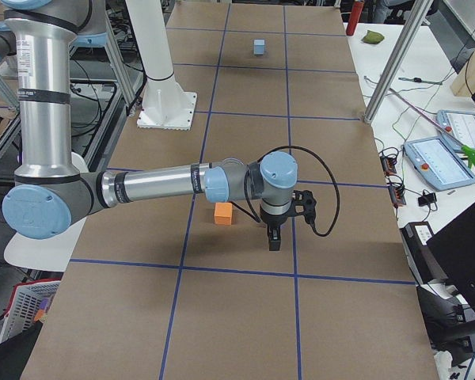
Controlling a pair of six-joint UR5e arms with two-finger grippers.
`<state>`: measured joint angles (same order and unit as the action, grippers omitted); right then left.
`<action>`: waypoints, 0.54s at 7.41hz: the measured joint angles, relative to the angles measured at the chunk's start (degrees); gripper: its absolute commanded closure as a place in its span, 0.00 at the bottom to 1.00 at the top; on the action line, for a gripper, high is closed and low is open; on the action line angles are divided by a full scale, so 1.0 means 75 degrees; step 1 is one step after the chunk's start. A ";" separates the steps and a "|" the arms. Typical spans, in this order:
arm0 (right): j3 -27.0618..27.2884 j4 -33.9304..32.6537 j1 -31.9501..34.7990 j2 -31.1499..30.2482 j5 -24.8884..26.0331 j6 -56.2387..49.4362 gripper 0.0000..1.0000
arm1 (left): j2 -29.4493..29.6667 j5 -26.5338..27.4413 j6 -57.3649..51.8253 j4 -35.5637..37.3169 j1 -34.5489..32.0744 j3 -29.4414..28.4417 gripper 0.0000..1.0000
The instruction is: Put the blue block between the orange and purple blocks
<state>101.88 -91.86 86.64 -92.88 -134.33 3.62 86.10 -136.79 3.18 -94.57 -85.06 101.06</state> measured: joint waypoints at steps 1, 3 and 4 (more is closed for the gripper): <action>0.0005 0.0005 -0.0016 -0.0017 -0.0014 -0.0009 0.00 | -0.0009 -0.0015 0.0017 -0.0134 0.0054 -0.0041 0.00; -0.0043 0.0035 -0.0111 -0.0024 -0.0028 -0.0006 0.00 | 0.0063 -0.0016 0.0884 -0.0531 0.0558 -0.0071 0.00; -0.0071 0.0040 -0.0180 -0.0026 -0.0030 -0.0001 0.00 | 0.0209 0.0013 0.1962 -0.0919 0.1224 -0.0070 0.00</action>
<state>101.35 -91.56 85.29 -93.07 -134.55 3.61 87.67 -136.70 17.90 -101.47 -75.88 100.53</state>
